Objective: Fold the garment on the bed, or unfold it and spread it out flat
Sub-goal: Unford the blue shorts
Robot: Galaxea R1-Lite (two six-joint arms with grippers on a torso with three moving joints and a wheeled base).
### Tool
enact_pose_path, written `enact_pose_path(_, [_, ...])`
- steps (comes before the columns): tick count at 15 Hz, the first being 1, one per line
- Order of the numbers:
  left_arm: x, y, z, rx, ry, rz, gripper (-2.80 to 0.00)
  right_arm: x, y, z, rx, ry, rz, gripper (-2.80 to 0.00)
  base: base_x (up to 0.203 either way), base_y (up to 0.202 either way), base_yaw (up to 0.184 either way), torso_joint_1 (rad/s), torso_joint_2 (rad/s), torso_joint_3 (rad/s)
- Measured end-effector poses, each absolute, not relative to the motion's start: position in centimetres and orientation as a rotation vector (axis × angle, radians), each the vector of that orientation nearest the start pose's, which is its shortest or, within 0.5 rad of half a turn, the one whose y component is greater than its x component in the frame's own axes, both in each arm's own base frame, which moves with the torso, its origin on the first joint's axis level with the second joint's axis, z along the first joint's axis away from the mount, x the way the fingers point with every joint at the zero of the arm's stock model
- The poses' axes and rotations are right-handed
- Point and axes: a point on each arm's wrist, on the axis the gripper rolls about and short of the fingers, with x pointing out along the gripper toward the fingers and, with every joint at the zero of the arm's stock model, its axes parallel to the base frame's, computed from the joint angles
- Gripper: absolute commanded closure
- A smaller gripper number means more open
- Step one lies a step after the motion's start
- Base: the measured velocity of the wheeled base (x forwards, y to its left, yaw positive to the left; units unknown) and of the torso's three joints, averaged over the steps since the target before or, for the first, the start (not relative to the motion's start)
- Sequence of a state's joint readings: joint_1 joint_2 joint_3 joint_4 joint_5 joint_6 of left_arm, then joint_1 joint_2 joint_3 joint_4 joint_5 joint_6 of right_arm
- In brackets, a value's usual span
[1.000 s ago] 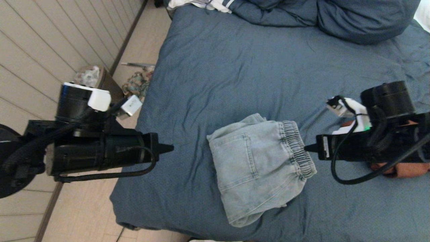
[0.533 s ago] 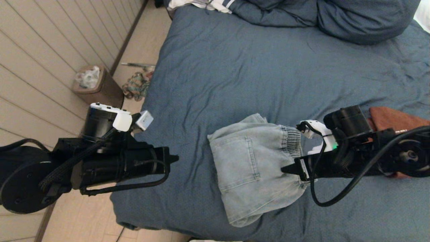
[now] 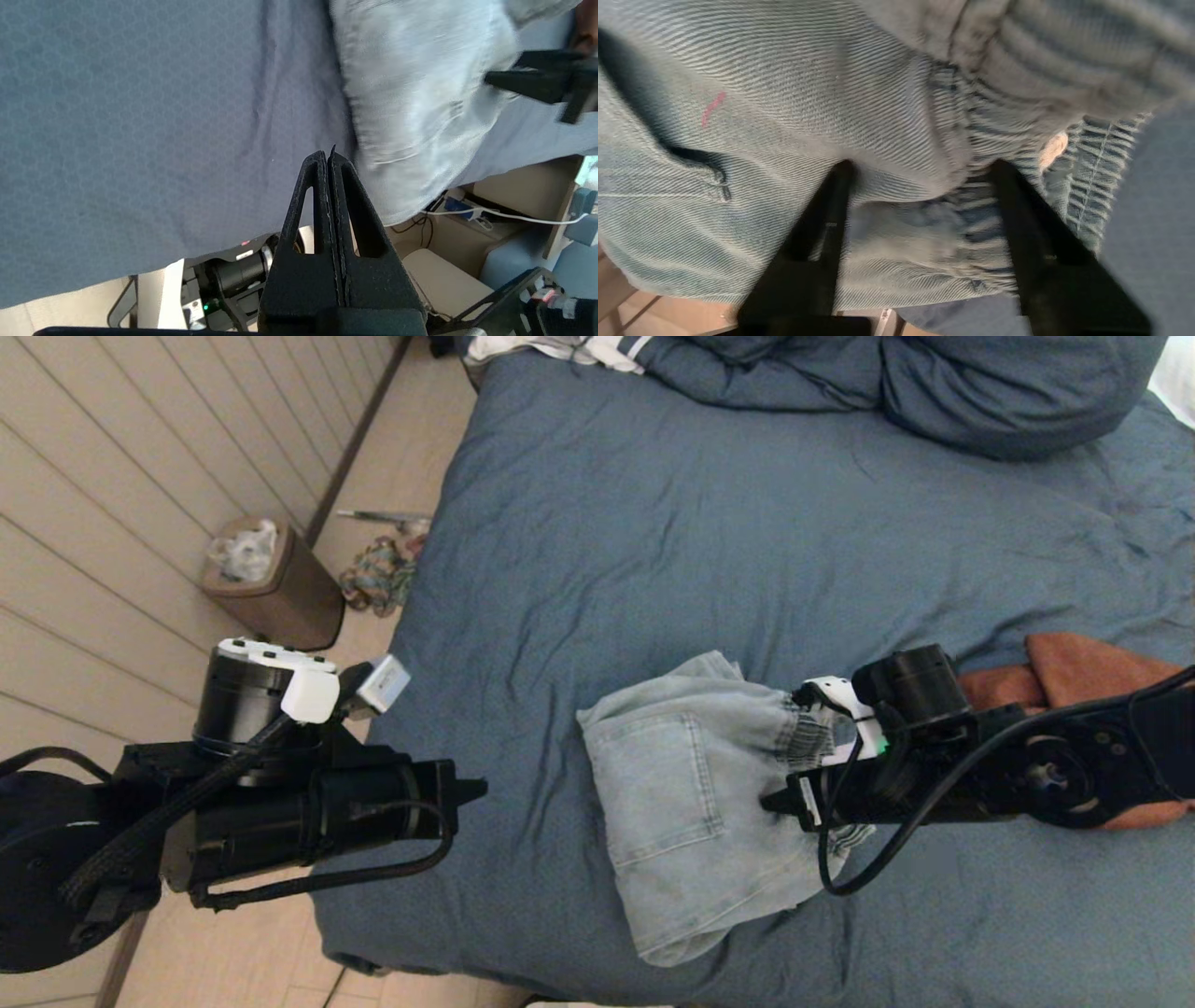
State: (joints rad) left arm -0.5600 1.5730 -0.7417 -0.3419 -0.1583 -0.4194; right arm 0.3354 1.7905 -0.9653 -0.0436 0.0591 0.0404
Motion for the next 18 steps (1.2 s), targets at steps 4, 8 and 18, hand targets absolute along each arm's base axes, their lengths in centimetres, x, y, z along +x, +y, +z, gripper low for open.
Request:
enact_pose_path(4, [22.1,-14.3,17.4,-0.293,0.625,-0.585,0.0,28.6,11.3,15.0,-0.081,0.77,0.391,0.0,0.0,0.0,0.0,0.0,0.0,0.0])
enact_pose_path(8, [22.0,-14.2,17.4,-0.291,0.623,-0.582,0.0,26.8,12.6,17.6,-0.079,0.693,0.456,0.0,0.0,0.0,0.0,0.0,0.0,0.0])
enact_pose_path(18, [21.2,-13.6,18.6,-0.307,0.578,-0.589,0.0,25.0,22.0,19.9,-0.083,0.632,0.717,0.0,0.0,0.0,0.0,0.0,0.0,0.0])
